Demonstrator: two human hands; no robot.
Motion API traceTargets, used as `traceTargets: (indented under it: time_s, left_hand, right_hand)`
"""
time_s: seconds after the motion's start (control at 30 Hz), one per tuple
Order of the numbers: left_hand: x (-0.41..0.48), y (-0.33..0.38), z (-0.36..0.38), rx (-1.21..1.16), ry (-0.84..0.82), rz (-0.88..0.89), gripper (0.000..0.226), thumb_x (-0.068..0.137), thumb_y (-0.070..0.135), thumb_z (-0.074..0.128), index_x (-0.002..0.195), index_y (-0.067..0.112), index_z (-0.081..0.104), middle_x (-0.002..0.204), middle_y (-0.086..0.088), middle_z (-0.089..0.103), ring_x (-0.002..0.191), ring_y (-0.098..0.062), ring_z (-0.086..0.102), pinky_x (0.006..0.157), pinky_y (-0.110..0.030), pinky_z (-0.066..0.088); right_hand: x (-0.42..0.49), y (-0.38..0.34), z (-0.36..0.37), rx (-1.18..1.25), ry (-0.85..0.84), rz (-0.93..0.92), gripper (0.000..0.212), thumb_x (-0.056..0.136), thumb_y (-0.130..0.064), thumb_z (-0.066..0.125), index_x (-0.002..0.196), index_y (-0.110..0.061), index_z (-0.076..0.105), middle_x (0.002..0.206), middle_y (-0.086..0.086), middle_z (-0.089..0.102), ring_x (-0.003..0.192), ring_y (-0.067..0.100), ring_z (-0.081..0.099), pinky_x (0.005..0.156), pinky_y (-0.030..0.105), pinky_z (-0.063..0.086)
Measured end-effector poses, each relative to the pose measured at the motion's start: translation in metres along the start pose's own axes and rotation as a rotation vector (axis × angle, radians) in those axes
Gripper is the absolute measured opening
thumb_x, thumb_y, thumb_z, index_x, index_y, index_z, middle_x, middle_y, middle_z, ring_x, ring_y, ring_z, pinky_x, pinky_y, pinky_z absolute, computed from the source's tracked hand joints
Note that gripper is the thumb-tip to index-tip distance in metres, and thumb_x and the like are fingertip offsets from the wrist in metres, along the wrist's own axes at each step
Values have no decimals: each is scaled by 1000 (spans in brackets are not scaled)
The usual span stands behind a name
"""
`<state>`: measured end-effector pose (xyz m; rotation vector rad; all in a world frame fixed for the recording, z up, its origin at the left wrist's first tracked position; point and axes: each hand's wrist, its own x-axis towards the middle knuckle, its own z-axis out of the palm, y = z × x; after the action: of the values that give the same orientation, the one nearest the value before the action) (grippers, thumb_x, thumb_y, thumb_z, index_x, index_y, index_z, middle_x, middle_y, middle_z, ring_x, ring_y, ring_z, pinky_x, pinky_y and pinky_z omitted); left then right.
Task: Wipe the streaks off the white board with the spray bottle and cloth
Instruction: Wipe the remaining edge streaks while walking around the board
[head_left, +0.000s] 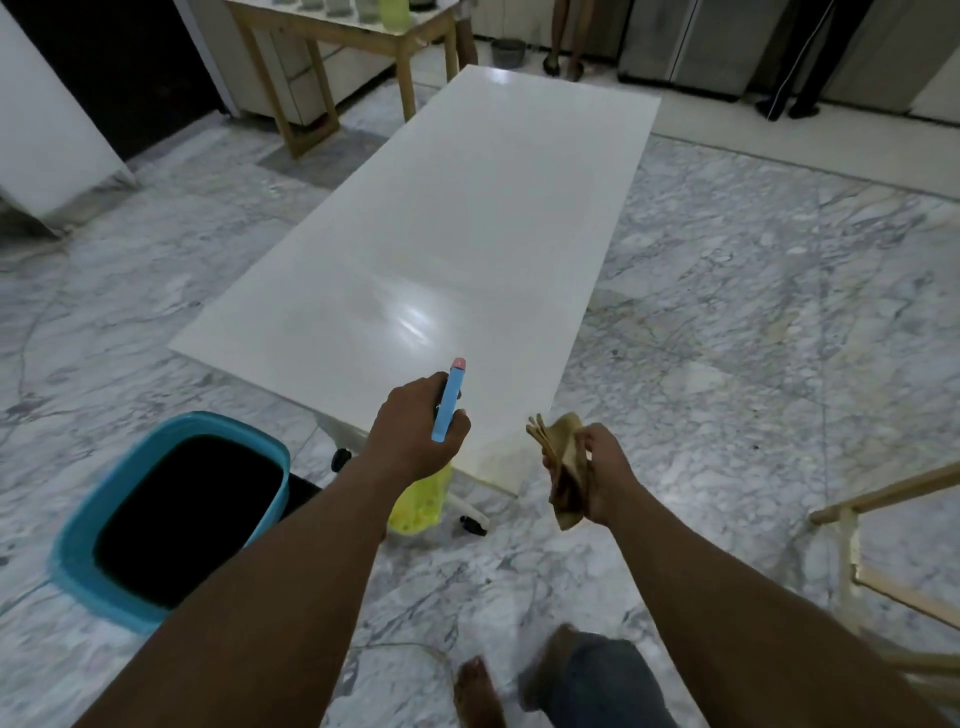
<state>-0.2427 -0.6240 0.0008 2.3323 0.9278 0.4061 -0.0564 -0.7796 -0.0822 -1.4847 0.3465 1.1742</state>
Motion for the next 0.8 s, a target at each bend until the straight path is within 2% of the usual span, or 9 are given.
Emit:
traceTargets:
  time_s: [0.07,0.13,0.23,0.33,0.43,0.6,0.7,0.8]
  left_hand:
    - [-3,-1,-5,4,2,-1,16,93,20,66,105,10,65,79,-3,64,70,-28,62,68,-40,52]
    - [-5,-1,-10,7,5,-5,16,93,20,66,104,10,65,78,-1,62,71,-27,61,68,-37,50]
    - [-6,-2,-14,6,14,-6,16,93,20,66,104,9,65,82,-6,66,73,-28,63,70,-39,53]
    - [-7,-1,-20,9,27,3,18,93,21,67,106,9,65,84,-6,67,73,-27,63,70,-39,53]
    - [-2,-4,-30,4,47,-2,18,93,20,66,107,9,65,83,0,63,73,-25,63,70,-37,52]
    - [6,-18,-41,13,74,-51,16,93,19,66,104,8,65,81,-2,64,72,-27,63,70,-40,53]
    - [14,-29,-44,21,69,-78,16,92,18,66,103,7,65,83,-10,68,73,-31,65,72,-47,56]
    - [25,-39,-43,23,80,-108,16,93,19,65,103,7,65,83,-11,68,73,-32,64,72,-49,56]
  right_hand:
    - [-15,-18,11,98,-221,27,57,92,-42,51,113,9,69,84,18,69,65,24,65,60,29,54]
    - [-26,-26,22,81,-330,36,63,92,-53,57,106,6,72,83,15,71,62,19,66,56,26,56]
    - [-32,-28,36,24,-376,32,49,90,-41,64,104,5,72,87,16,71,67,20,67,63,28,58]
    - [-39,-30,49,20,-392,42,43,90,-31,56,104,6,71,91,21,72,79,26,67,76,35,54]
    - [-37,-36,67,26,-378,29,43,92,-29,47,104,5,71,87,20,73,79,27,66,74,35,54]
    - [-22,-52,92,-38,-377,-24,42,90,-25,44,113,0,68,98,19,75,87,30,66,83,39,54]
    - [-9,-57,102,-301,-263,-151,24,93,-21,47,105,-9,64,110,19,71,93,29,66,89,44,56]
    - [-7,-63,109,-592,-200,-316,19,95,-14,44,103,-10,61,100,9,66,84,19,63,70,32,52]
